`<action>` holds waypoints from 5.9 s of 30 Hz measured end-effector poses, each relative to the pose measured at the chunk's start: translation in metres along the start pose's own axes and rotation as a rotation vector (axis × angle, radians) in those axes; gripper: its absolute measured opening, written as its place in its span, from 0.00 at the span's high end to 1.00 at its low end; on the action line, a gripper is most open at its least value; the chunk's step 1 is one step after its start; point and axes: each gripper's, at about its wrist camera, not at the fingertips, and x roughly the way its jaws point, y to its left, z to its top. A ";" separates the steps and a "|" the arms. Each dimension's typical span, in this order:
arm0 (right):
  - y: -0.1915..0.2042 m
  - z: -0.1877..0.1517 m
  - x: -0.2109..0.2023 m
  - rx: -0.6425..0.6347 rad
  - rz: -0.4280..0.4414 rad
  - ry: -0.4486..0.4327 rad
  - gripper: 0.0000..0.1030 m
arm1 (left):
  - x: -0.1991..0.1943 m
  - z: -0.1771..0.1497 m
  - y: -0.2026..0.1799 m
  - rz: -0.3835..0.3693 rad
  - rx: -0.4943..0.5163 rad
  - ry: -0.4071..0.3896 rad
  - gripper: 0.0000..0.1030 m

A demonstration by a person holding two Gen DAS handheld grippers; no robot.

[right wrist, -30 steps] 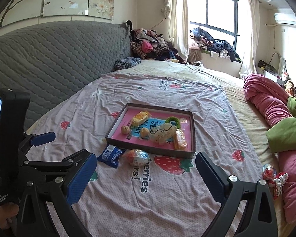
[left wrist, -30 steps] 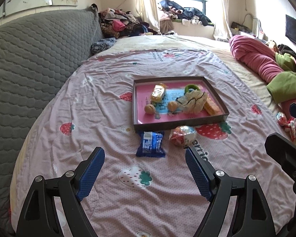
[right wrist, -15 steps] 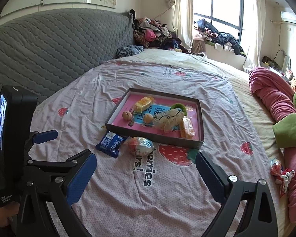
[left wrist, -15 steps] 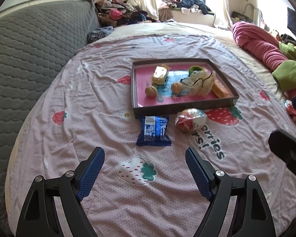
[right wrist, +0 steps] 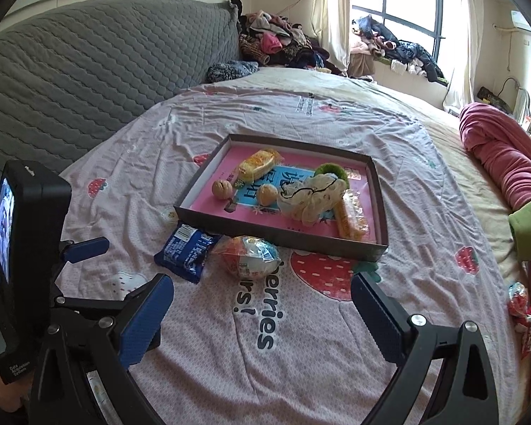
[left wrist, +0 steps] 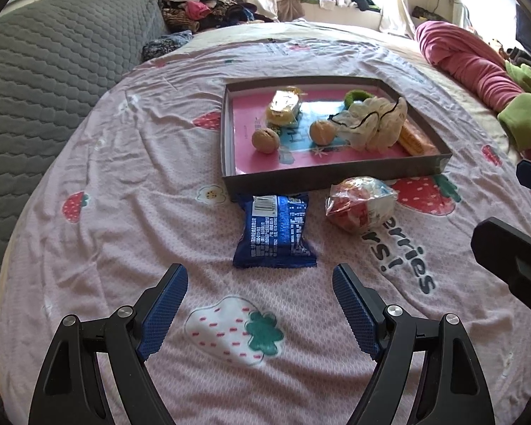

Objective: Organize objects
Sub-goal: 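Lower both tools onto the blue snack packet and the wrapped egg candy, then grasp the blue packet with the left gripper while the right grasps the egg candy, then lift the blue packet and egg candy and carry them over the tray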

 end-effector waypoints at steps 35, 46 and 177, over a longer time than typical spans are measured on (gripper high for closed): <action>-0.002 0.011 0.118 0.010 0.066 0.161 0.02 | 0.076 0.014 0.001 -0.023 0.020 0.019 0.18; -0.004 0.010 0.137 0.049 0.082 0.186 0.02 | 0.087 0.017 0.004 -0.041 0.007 0.021 0.18; -0.075 0.070 0.117 0.028 0.064 -0.039 0.27 | 0.097 0.120 -0.022 -0.081 -0.025 -0.133 0.47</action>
